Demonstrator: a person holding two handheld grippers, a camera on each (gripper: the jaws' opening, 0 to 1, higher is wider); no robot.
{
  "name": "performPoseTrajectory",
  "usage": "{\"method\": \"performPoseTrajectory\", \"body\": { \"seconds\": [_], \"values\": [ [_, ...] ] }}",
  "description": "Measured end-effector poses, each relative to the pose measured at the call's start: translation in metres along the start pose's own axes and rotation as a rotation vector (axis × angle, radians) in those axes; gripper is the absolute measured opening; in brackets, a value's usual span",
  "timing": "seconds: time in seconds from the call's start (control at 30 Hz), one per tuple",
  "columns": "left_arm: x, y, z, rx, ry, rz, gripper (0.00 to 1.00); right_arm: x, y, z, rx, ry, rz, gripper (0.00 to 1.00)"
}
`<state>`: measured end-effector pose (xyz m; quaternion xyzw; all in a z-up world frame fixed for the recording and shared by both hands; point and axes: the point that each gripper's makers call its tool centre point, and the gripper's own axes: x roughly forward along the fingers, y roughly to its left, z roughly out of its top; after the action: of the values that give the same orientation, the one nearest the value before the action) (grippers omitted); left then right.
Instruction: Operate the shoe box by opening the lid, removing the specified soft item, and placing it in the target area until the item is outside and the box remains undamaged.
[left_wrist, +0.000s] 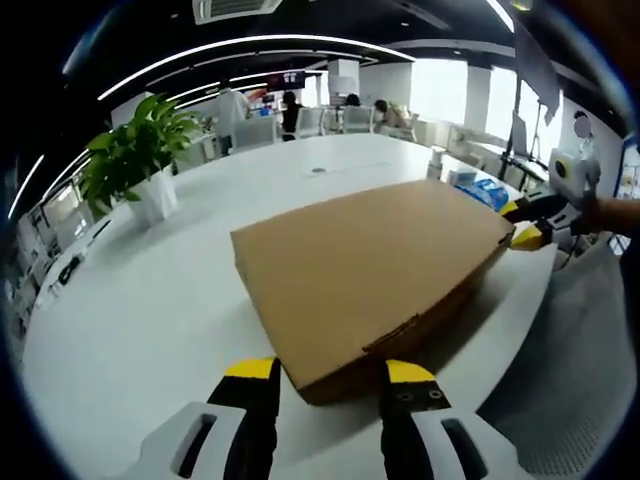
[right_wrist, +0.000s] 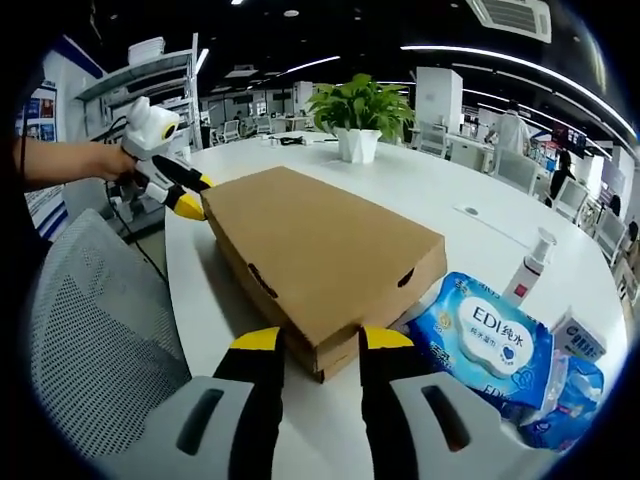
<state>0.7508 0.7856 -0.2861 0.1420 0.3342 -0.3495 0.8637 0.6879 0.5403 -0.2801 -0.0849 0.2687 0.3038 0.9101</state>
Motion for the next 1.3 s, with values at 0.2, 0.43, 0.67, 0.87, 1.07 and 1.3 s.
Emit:
{"method": "performPoseTrajectory", "body": {
  "seconds": [0.2, 0.43, 0.67, 0.87, 1.07, 1.3],
  "values": [
    [0.002, 0.002, 0.002, 0.003, 0.005, 0.004, 0.4, 0.003, -0.003, 0.001, -0.002, -0.002, -0.001, 0.26],
    [0.008, 0.008, 0.006, 0.001, 0.003, 0.007, 0.4, 0.009, -0.011, 0.005, -0.014, 0.003, -0.003, 0.26],
    [0.016, 0.013, 0.014, 0.002, 0.002, 0.006, 0.4, 0.016, -0.019, 0.007, -0.017, 0.003, -0.004, 0.26],
    [0.023, 0.017, 0.02, 0.004, -0.002, 0.002, 0.4, 0.021, -0.026, 0.009, -0.017, 0.004, -0.007, 0.26],
    [0.029, 0.02, 0.027, 0.008, -0.001, -0.001, 0.4, 0.027, -0.034, 0.013, -0.02, 0.004, -0.011, 0.26],
    [0.037, 0.027, 0.034, 0.009, -0.004, -0.003, 0.4, 0.033, -0.045, 0.016, -0.019, 0.003, -0.016, 0.27]
  ]
}}
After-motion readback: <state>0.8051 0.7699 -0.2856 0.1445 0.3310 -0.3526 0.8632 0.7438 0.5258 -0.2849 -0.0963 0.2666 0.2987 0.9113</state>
